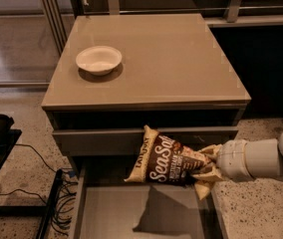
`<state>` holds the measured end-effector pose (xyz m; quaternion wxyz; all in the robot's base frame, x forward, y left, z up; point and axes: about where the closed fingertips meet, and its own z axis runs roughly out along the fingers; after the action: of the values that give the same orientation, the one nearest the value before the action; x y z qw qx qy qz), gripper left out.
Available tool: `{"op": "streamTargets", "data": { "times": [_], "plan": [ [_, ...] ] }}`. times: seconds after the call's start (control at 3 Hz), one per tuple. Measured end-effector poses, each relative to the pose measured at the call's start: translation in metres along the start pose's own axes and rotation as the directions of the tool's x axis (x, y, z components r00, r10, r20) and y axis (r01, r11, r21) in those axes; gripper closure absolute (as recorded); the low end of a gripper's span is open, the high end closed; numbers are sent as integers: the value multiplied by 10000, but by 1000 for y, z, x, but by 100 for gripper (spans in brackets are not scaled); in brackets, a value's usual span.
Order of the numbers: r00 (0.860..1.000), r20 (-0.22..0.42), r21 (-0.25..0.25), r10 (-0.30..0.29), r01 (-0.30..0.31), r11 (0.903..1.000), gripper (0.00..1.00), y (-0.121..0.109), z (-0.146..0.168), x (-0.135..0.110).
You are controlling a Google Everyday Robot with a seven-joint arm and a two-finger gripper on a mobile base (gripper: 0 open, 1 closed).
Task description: Pick brown chip bag from middle drawer and place on counter
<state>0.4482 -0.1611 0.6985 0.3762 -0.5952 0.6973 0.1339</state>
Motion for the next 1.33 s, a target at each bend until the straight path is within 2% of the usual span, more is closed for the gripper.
{"op": "streamTargets", "data": {
  "times": [0.67,1.0,1.33],
  "plan": [
    [9998,-161,21,-98,99,9999,100,-3,1,-7],
    [9963,-555,553,-660,690,9961,100,-19,-28,-32],
    [9879,-835,1334,-1304,1407,9810,100,-39,-74,-68]
  ]
}}
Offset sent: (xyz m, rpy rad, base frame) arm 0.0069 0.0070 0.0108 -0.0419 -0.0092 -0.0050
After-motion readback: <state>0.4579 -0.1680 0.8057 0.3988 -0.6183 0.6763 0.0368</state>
